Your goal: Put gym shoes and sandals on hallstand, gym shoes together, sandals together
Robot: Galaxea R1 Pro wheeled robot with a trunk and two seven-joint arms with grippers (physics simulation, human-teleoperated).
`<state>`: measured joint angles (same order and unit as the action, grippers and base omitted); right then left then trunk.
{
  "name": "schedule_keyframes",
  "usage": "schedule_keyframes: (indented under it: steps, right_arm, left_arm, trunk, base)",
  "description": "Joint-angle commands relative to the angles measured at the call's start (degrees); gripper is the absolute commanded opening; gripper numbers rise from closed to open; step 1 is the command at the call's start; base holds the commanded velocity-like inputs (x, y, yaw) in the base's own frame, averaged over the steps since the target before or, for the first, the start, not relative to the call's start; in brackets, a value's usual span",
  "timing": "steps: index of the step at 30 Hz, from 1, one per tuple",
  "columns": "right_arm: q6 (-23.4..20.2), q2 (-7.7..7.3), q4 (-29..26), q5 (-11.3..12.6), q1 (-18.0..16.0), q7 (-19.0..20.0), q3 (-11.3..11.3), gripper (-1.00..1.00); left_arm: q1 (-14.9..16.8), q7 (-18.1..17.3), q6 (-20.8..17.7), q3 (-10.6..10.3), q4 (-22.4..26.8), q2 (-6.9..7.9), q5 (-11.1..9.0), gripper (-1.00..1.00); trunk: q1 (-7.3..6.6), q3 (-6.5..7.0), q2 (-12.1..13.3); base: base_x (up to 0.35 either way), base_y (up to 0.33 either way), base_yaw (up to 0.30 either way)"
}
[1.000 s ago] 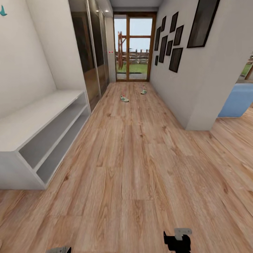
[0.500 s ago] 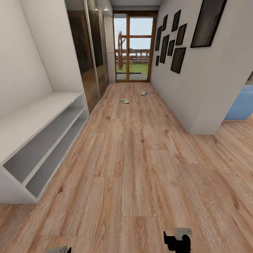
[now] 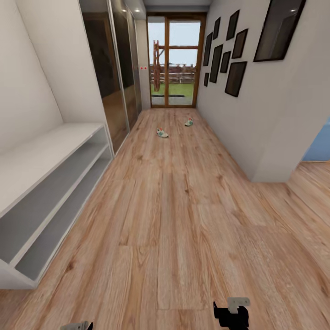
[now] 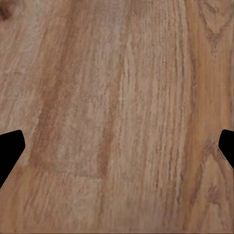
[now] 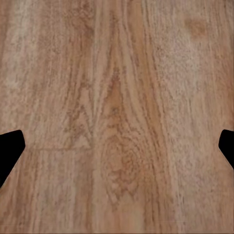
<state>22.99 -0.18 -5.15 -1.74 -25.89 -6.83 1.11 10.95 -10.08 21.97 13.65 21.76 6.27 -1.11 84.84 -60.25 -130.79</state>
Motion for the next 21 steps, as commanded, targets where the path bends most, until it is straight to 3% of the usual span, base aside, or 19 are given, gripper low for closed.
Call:
schedule_keyframes:
  steps: [1,10,21]
  right_arm:
    - [0.13,0.00,0.05,-0.19,-0.03,-0.29,0.12,1.00]
    - [0.13,-0.08,0.05,-0.17,-0.03,-0.29,0.12,1.00]
    - [0.13,-0.05,0.05,-0.18,-0.03,-0.29,0.13,1.00]
  left_arm:
    - [0.04,-0.56,0.09,0.42,-0.05,-0.03,-0.12,1.00]
    - [0.04,-0.56,0.09,0.42,-0.05,-0.03,-0.12,1.00]
    - [0.04,-0.56,0.09,0.42,-0.05,-0.03,-0.18,1.00]
  trunk:
    - [0.03,-0.05,-0.01]
    - [0.03,-0.05,-0.01]
    - [0.03,-0.05,-0.01]
  base:
    - [0.338,0.000,-0.040]
    - [0.338,0.000,-0.157]
    - [0.338,0.000,-0.031]
